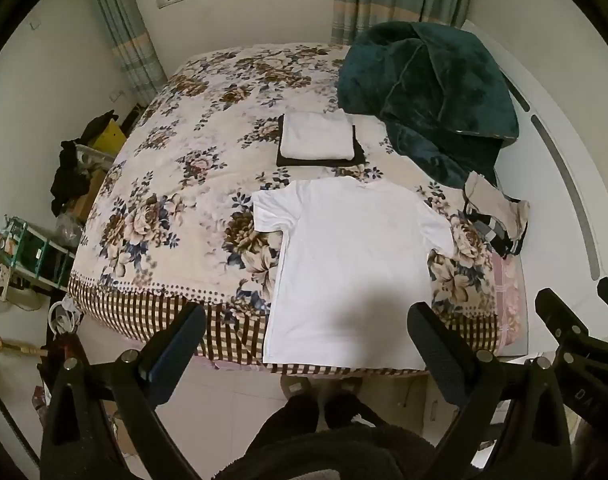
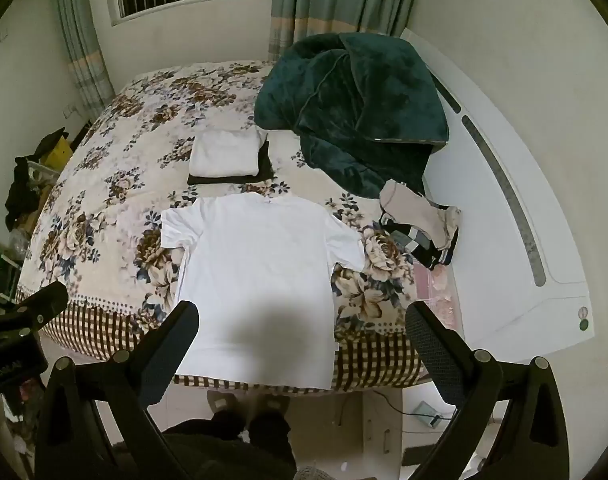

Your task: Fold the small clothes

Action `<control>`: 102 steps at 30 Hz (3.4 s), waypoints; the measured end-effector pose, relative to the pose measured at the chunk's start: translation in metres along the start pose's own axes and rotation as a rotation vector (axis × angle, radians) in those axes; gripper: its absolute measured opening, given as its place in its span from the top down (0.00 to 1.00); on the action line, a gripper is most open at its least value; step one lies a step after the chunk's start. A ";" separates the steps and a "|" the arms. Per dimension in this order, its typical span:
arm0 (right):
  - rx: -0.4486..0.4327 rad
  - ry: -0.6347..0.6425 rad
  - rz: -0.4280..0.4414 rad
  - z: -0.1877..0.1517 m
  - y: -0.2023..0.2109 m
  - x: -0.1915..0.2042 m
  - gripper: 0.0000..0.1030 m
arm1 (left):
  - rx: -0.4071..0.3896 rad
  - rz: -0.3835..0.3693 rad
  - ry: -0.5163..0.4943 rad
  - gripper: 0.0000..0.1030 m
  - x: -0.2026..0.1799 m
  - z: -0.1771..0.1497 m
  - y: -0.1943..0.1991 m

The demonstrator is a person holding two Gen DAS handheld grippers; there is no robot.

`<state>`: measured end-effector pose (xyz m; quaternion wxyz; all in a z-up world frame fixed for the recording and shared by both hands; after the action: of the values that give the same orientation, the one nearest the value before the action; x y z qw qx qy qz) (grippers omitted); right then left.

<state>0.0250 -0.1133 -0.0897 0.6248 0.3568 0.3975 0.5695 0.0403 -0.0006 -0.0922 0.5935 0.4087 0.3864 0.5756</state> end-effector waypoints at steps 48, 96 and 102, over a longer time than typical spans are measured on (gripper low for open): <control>-0.039 0.036 0.010 0.016 0.033 -0.009 0.00 | -0.042 0.013 0.002 0.00 -0.002 0.013 0.027; -0.017 0.027 0.002 0.024 0.023 -0.009 0.00 | -0.076 0.001 0.007 0.00 -0.005 0.030 0.024; 0.098 -0.091 -0.053 0.024 -0.083 -0.045 0.00 | -0.124 0.083 -0.051 0.00 -0.002 0.070 -0.066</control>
<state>0.0809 -0.1662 -0.1499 0.6388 0.4018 0.4055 0.5159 0.1295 -0.0052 -0.1276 0.6031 0.4012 0.3176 0.6120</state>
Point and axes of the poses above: each gripper's, at about its wrist camera, not at the fingertips, and y roughly against the way its jaws point, x to its left, z to its top, the point moved 10 cm from there along -y, roughly the way its jaws point, and after that the axes turned 2 degrees about x, right-handed, at the moved point
